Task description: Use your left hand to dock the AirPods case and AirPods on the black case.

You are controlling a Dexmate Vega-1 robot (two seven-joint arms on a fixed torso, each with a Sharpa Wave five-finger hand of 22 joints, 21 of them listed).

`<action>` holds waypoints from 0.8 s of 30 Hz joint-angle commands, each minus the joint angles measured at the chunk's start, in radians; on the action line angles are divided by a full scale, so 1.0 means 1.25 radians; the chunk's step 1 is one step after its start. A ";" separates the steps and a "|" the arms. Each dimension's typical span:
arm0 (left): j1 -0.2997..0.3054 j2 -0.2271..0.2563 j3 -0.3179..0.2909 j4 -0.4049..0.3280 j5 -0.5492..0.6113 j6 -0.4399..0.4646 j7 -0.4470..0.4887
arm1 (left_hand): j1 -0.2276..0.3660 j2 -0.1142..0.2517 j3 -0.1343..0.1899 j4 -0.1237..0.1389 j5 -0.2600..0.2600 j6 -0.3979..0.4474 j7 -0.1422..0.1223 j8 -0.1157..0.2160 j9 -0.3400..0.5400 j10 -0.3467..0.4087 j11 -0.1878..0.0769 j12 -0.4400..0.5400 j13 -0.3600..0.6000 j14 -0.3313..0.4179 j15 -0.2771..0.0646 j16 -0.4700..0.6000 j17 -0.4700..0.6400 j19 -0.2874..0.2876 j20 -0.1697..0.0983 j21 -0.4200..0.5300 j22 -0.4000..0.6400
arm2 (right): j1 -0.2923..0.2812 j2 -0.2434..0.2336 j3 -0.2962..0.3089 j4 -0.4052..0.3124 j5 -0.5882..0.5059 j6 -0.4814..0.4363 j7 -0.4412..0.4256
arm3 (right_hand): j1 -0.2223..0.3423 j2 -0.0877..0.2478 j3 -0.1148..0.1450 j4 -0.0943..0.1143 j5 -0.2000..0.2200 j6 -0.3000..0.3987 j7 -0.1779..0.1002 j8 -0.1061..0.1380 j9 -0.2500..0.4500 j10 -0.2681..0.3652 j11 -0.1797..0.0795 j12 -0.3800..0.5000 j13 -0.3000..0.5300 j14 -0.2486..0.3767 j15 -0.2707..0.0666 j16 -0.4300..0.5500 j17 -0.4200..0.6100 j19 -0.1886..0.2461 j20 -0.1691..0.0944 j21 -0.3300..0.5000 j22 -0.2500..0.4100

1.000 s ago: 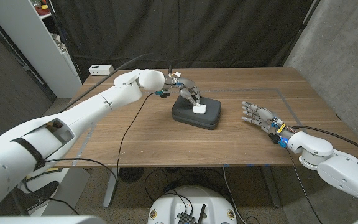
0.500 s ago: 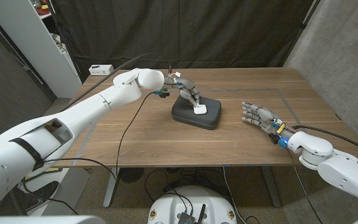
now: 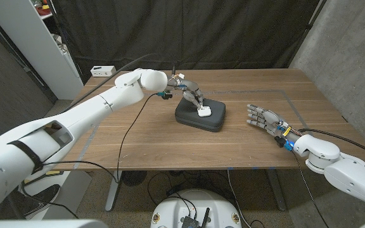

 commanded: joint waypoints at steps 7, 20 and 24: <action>0.011 0.016 -0.012 -0.019 -0.018 -0.014 -0.019 | 0.015 -0.009 0.007 -0.010 0.004 -0.007 0.008 -0.009 -0.004 0.005 0.002 -0.001 0.005 0.011 -0.035 0.000 0.001 0.002 0.004 -0.002 0.003 | -0.001 0.002 -0.001 0.006 -0.002 0.005 0.003 | -0.008 -0.002 0.006 0.000 0.004 0.006 0.004 0.005 0.002 0.003 0.000 0.004 0.002 -0.001 -0.040 0.006 0.000 -0.004 0.000 0.005 0.001; 0.026 0.028 -0.027 -0.045 -0.024 -0.019 -0.014 | -0.015 0.003 0.005 0.011 0.002 -0.008 0.017 -0.019 -0.011 0.009 -0.001 0.000 0.005 0.016 -0.037 0.003 0.005 0.003 0.006 -0.002 0.003 | -0.018 0.004 0.004 -0.004 -0.006 0.012 -0.006 | -0.010 -0.003 0.006 0.001 0.004 0.005 0.003 0.005 0.002 0.004 0.000 0.005 0.002 -0.002 -0.039 0.006 0.000 -0.004 0.001 0.005 0.001; 0.036 0.032 -0.034 -0.057 -0.026 -0.017 -0.005 | -0.031 0.001 0.000 0.021 0.001 0.000 0.018 -0.021 -0.015 0.015 -0.002 0.002 0.005 0.020 -0.037 0.004 0.006 0.004 0.005 -0.002 0.003 | -0.022 0.003 0.005 -0.005 -0.008 0.014 -0.006 | -0.010 -0.003 0.006 0.001 0.003 0.005 0.003 0.005 0.002 0.004 0.002 0.005 0.002 -0.002 -0.038 0.006 0.000 -0.004 0.001 0.005 0.001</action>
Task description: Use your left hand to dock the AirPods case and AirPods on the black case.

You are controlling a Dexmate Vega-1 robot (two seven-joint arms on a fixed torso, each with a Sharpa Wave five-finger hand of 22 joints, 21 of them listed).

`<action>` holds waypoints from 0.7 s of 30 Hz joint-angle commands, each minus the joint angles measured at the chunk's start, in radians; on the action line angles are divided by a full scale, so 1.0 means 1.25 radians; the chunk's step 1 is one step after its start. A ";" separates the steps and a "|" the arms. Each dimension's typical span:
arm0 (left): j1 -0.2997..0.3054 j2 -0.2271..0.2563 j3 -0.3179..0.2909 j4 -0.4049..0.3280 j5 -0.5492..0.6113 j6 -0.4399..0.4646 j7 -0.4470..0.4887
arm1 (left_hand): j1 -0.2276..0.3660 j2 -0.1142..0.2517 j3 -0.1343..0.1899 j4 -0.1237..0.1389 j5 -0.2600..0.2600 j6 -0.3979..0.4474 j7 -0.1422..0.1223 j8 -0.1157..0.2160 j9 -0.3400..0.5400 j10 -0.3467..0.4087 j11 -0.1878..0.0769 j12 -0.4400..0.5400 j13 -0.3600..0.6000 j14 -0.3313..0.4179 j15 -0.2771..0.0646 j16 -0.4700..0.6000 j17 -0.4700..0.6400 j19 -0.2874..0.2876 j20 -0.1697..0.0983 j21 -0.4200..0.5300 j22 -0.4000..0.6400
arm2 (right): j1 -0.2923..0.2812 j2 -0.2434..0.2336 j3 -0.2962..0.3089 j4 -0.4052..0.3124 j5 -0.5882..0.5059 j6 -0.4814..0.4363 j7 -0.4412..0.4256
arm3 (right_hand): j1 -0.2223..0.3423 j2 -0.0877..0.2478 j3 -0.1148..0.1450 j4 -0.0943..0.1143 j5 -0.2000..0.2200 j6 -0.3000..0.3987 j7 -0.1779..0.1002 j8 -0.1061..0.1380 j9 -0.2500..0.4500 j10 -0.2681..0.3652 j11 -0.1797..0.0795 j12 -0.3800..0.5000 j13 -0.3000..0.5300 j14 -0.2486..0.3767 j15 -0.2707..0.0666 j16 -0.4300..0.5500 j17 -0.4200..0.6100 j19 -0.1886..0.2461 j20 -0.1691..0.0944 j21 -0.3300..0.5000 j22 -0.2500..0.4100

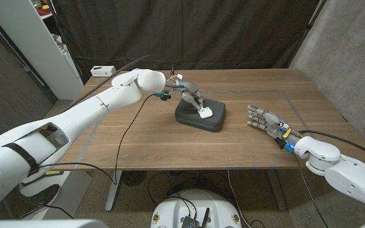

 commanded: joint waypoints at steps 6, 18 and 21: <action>0.032 0.014 -0.023 -0.041 -0.015 0.008 0.018 | -0.046 -0.005 -0.009 0.027 0.002 0.039 0.011 0.001 -0.011 0.022 -0.003 0.006 0.001 0.026 -0.041 0.008 0.004 0.017 0.005 0.002 0.004 | -0.012 0.001 0.005 -0.005 -0.004 0.008 -0.001 | -0.006 0.001 0.006 0.000 0.003 0.004 0.003 0.004 0.002 0.004 0.003 0.005 0.002 -0.002 -0.039 0.006 0.002 -0.004 0.001 0.005 0.001; 0.045 0.011 -0.020 -0.056 -0.018 0.045 0.015 | -0.082 -0.002 -0.015 0.050 0.005 0.068 0.039 0.000 -0.022 0.044 -0.002 0.012 -0.001 0.050 -0.040 0.013 0.006 0.030 0.003 0.007 0.005 | -0.011 0.003 0.004 0.006 -0.003 0.015 0.010 | -0.007 0.001 0.007 0.000 0.003 0.005 0.004 0.004 0.002 0.003 0.000 0.005 0.002 -0.003 -0.038 0.006 0.002 -0.005 0.002 0.005 0.001; 0.045 0.007 -0.017 -0.053 -0.021 0.050 0.015 | -0.093 0.000 -0.017 0.058 0.005 0.071 0.040 -0.001 -0.024 0.046 -0.001 0.012 -0.001 0.053 -0.039 0.014 0.007 0.031 0.003 0.007 0.005 | -0.007 0.003 0.003 0.010 -0.002 0.015 0.015 | -0.008 0.001 0.007 0.000 0.003 0.006 0.004 0.004 0.002 0.003 0.000 0.005 0.002 -0.003 -0.038 0.006 0.002 -0.005 0.002 0.005 0.001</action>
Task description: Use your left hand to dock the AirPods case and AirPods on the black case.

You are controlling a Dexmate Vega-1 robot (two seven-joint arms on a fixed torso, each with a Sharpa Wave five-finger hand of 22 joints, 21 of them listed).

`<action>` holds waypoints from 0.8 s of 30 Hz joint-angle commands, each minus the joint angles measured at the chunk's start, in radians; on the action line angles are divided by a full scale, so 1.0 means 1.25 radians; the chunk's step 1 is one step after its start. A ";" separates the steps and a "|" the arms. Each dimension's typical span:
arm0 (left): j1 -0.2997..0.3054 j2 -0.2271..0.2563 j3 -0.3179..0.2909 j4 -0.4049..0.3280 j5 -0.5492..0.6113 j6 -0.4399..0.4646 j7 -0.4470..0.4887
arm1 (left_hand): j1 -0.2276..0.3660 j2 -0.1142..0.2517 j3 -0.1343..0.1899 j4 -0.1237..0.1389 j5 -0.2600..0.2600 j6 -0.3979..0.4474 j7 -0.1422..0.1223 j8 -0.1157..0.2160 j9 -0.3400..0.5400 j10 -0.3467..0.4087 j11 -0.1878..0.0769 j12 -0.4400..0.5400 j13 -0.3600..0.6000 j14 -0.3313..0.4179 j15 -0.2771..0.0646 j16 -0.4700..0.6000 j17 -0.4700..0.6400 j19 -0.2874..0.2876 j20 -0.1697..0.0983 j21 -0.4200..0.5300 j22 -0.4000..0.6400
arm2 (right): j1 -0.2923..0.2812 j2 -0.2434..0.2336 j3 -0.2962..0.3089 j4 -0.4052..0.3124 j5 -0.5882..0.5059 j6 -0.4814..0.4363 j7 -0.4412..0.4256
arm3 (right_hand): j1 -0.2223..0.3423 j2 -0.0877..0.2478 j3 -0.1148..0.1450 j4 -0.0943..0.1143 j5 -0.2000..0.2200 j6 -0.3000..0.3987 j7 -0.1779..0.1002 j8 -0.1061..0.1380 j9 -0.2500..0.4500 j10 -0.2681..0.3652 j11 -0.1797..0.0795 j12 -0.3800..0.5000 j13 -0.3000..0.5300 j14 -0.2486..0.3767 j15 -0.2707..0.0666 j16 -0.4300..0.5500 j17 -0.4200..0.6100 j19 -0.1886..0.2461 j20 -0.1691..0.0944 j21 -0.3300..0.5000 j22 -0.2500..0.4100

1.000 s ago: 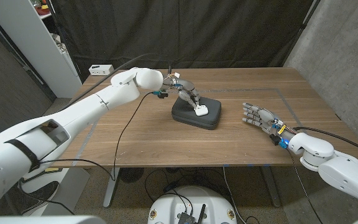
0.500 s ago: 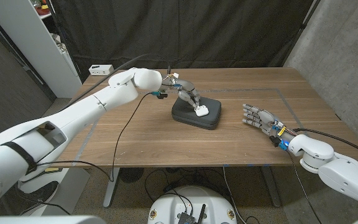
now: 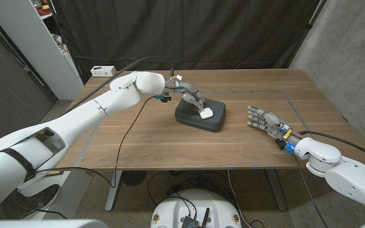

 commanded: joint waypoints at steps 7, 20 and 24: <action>0.010 -0.020 0.008 0.012 -0.024 0.028 0.006 | -0.036 0.003 -0.004 0.027 0.005 0.013 0.008 -0.006 -0.007 0.014 -0.001 0.006 0.001 0.014 -0.042 0.005 0.005 0.010 0.005 0.005 0.005 | 0.014 0.002 -0.005 0.021 0.006 0.002 0.020 | -0.005 -0.002 0.007 0.000 0.003 0.004 0.003 0.004 0.002 0.003 0.001 0.005 0.002 -0.003 -0.039 0.006 0.002 -0.005 0.002 0.005 0.001; 0.054 0.004 -0.021 -0.044 -0.013 0.071 0.085 | -0.057 -0.009 -0.003 0.036 0.006 -0.054 0.007 -0.045 -0.024 0.008 0.001 0.000 -0.001 0.008 -0.030 -0.003 0.003 0.009 0.014 0.004 0.006 | 0.029 0.007 -0.014 0.028 0.010 -0.001 0.021 | -0.006 -0.003 0.008 -0.001 0.003 0.006 0.004 0.004 0.002 0.003 -0.001 0.004 0.002 -0.002 -0.037 0.006 0.002 -0.005 0.002 0.005 0.001; 0.067 0.007 -0.019 -0.076 0.018 0.107 0.109 | -0.052 -0.035 -0.009 0.022 0.005 -0.053 0.014 -0.045 -0.030 0.006 -0.001 -0.003 -0.001 0.003 -0.026 -0.006 0.001 0.005 0.017 0.001 0.005 | 0.030 0.006 -0.015 0.026 0.011 -0.003 0.018 | -0.007 -0.003 0.008 -0.001 0.003 0.005 0.004 0.004 0.002 0.004 0.001 0.005 0.002 -0.002 -0.039 0.006 0.002 -0.004 0.002 0.005 0.001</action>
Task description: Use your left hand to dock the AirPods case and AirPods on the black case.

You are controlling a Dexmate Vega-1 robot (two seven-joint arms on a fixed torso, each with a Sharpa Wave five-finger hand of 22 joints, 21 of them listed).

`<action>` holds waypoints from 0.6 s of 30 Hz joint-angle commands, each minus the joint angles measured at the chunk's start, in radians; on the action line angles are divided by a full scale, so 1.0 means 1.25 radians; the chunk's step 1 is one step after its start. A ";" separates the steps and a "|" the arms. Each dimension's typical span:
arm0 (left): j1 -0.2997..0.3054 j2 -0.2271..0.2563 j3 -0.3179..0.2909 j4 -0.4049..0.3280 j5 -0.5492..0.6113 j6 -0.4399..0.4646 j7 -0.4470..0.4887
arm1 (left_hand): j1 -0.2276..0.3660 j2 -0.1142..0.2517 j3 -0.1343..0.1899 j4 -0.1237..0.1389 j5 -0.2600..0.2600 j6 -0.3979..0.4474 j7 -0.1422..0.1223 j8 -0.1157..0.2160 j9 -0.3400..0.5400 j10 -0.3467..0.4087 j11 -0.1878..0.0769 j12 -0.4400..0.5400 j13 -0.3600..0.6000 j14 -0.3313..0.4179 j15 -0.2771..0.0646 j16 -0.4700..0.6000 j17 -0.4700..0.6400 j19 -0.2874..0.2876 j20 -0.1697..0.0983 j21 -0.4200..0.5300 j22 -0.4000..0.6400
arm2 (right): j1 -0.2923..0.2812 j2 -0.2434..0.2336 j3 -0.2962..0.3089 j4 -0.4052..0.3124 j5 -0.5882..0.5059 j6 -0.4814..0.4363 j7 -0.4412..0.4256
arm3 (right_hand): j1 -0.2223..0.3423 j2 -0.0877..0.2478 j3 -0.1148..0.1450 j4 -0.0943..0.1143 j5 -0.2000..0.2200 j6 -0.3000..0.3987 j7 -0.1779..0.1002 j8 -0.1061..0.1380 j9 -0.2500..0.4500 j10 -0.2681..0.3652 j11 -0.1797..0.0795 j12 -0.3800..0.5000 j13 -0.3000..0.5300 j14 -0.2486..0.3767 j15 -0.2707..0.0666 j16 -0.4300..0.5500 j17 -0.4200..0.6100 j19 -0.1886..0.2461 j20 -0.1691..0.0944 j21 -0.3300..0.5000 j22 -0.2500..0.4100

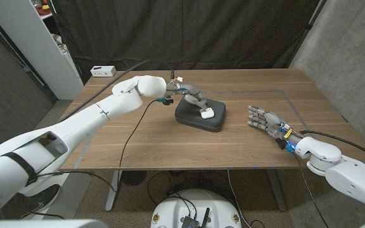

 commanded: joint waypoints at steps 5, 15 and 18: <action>0.048 0.013 -0.019 -0.079 0.045 0.082 0.088 | 0.016 -0.060 -0.013 -0.037 0.005 0.028 0.014 0.008 -0.013 0.014 -0.007 0.001 0.000 0.013 -0.026 0.002 -0.001 0.007 0.001 0.002 0.000 | 0.012 -0.005 -0.006 0.000 0.010 -0.016 0.001 | -0.004 0.000 0.008 -0.001 0.003 0.005 0.004 0.004 0.002 0.003 0.001 0.005 0.002 -0.002 -0.038 0.006 0.002 -0.002 0.000 0.006 0.001; 0.046 0.007 0.017 -0.182 0.131 0.223 0.048 | 0.035 -0.114 -0.032 -0.072 0.008 0.086 0.048 0.020 -0.028 0.033 -0.008 0.001 -0.004 0.019 -0.021 0.000 -0.001 0.018 -0.008 0.002 0.000 | 0.014 -0.026 0.001 -0.001 0.021 -0.029 0.025 | -0.004 0.000 0.009 -0.002 0.003 0.005 0.003 0.004 0.002 0.003 0.000 0.005 0.002 -0.003 -0.038 0.006 0.001 -0.003 0.000 0.005 0.001; 0.047 0.006 0.029 -0.208 0.157 0.262 0.032 | 0.035 -0.124 -0.037 -0.076 0.009 0.089 0.056 0.020 -0.031 0.032 -0.006 0.000 -0.005 0.019 -0.019 0.000 -0.001 0.019 -0.008 0.002 0.000 | 0.017 -0.031 0.002 0.000 0.026 -0.033 0.033 | -0.004 0.000 0.009 -0.002 0.003 0.004 0.003 0.004 0.002 0.003 0.003 0.005 0.002 -0.003 -0.038 0.006 0.001 -0.002 0.000 0.006 0.001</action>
